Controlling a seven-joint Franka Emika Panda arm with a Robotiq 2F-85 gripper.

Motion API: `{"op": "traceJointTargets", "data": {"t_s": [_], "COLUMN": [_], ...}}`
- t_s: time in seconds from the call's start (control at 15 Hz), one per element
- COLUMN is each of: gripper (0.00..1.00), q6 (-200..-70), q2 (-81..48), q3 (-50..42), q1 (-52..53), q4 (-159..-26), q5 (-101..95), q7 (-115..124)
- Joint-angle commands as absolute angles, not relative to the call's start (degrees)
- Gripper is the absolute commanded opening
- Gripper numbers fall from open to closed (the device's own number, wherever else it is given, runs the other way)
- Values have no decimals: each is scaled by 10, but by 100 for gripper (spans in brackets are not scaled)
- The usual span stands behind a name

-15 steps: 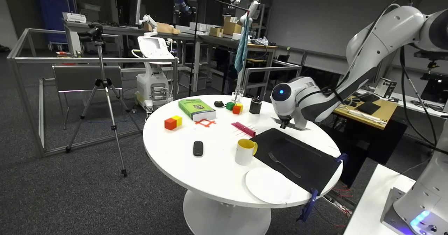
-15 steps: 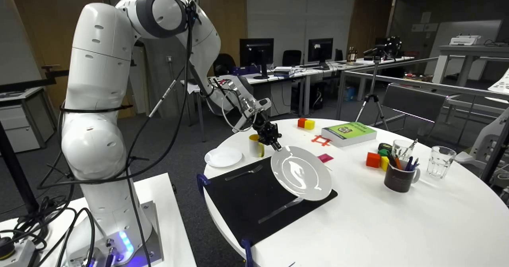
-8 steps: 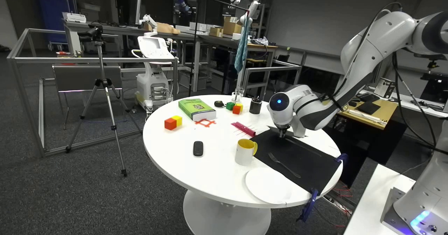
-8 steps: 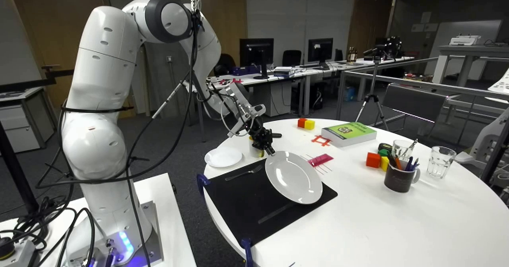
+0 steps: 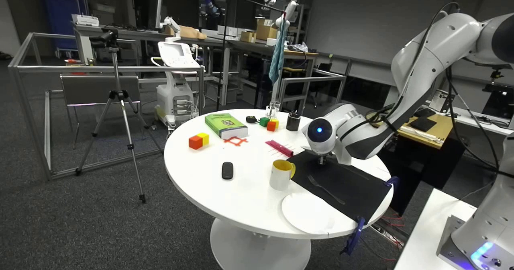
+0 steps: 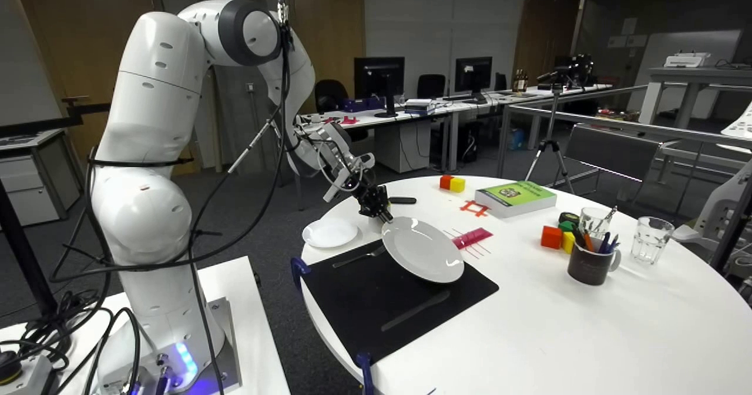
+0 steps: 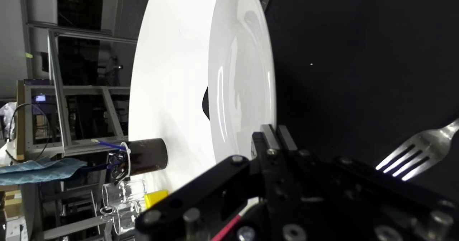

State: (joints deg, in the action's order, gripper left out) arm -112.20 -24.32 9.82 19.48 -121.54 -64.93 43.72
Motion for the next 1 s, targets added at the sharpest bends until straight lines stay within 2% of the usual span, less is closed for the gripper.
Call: {"op": "traceJointTargets", "data": {"t_s": [0.0,0.93], "gripper": [1,1], "q6": [-1037,-916], "q2": [-232,-253], "q3": [109,146], "q1": [227,247], "q4": [-1220,-1224], "q5": [-688,-658], "q7": [437,476]}}
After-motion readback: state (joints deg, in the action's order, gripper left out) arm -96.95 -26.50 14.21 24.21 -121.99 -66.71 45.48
